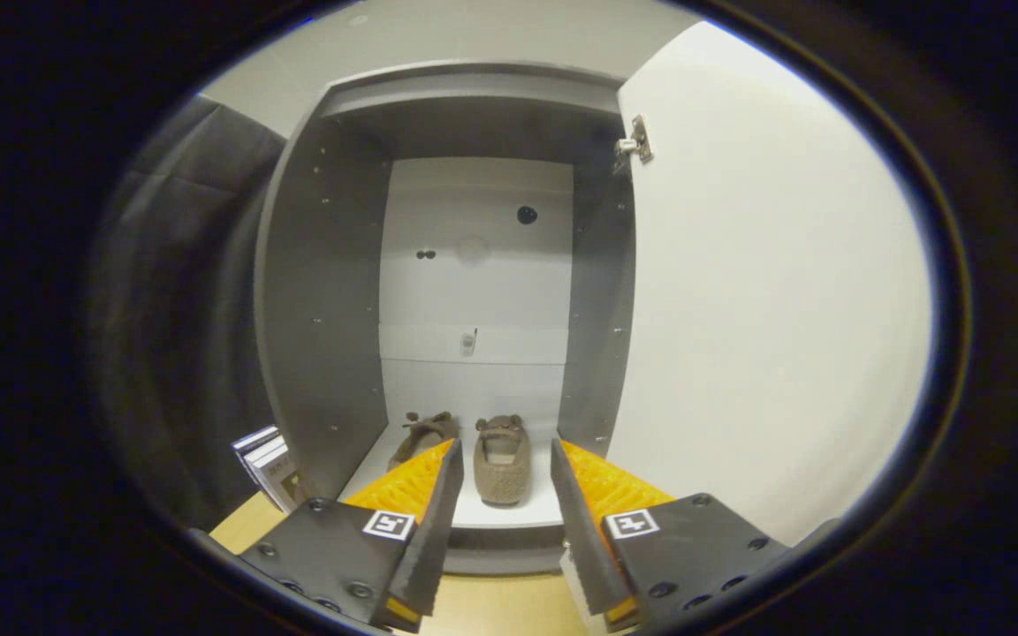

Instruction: Open the shoe cabinet door, grab the shoes and put them into the shoe cabinet, then close the shoe cabinet door.

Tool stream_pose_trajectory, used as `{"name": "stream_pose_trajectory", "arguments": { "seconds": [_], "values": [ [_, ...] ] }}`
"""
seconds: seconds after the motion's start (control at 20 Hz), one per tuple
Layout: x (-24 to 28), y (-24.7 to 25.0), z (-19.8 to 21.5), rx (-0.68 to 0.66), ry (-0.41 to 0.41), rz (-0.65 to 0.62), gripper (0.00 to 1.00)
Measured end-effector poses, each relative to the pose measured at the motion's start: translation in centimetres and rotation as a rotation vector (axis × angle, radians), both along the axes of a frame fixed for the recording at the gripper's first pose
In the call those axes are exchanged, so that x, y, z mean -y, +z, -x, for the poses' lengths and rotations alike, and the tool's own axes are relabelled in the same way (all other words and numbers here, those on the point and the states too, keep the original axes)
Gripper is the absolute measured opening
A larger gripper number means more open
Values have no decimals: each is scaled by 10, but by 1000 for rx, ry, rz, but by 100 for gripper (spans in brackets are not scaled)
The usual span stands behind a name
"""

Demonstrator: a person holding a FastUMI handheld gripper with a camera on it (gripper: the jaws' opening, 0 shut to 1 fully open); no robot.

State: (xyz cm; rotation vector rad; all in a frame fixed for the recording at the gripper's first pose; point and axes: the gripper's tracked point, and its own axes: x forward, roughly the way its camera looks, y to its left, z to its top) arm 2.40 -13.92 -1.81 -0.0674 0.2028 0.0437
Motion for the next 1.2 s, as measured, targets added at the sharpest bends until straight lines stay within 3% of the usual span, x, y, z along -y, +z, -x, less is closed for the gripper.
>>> {"name": "stream_pose_trajectory", "arguments": {
  "seconds": [0.25,1.2],
  "values": [
    [7,19,34,18,40,-28,95],
    [46,52,174,12,222,-124,97]
  ]
}}
